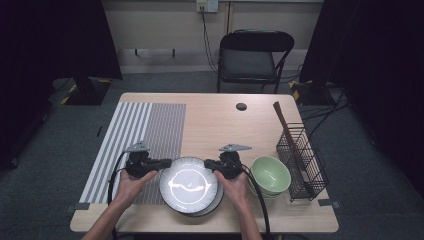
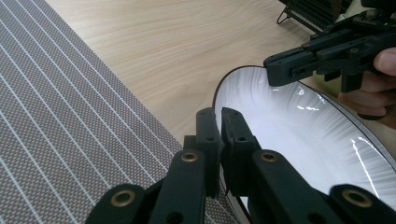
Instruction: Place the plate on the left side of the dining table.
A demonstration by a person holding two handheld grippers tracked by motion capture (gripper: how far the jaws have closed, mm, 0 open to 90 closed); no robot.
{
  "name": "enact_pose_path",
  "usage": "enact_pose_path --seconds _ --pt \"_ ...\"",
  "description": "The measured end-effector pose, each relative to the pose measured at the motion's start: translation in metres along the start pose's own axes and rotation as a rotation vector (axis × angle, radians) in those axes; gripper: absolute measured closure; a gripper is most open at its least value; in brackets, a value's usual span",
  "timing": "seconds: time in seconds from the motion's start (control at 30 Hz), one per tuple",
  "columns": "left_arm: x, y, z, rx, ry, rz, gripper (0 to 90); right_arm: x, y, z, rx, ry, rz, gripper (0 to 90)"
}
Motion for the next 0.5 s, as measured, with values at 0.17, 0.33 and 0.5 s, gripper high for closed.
enact_pose_path --seconds 0.17,0.33,0.5 --pt "-0.0032 0.0038 0.0024 0.011 -0.008 -0.001 87.6 0.0016 -0.0001 0.0043 0.004 -0.009 -0.012 85.0" --pt "-0.0064 0.0065 0.0069 0.019 -0.001 0.013 88.1 0.0025 0.0010 0.0092 0.021 -0.017 -0.024 85.0" --pt "-0.0060 0.0088 0.0065 0.018 0.003 0.024 88.0 0.0042 0.0035 0.0092 0.020 -0.012 -0.031 84.5"
Point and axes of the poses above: each handheld gripper's, and its own axes: y roughly forward along the jaws, z roughly out of its top, x roughly to its right, the point moved 2 cm from there along y, roughly forward along the jaws, and after that the axes turned 11 degrees about x, right-handed, at the moved point
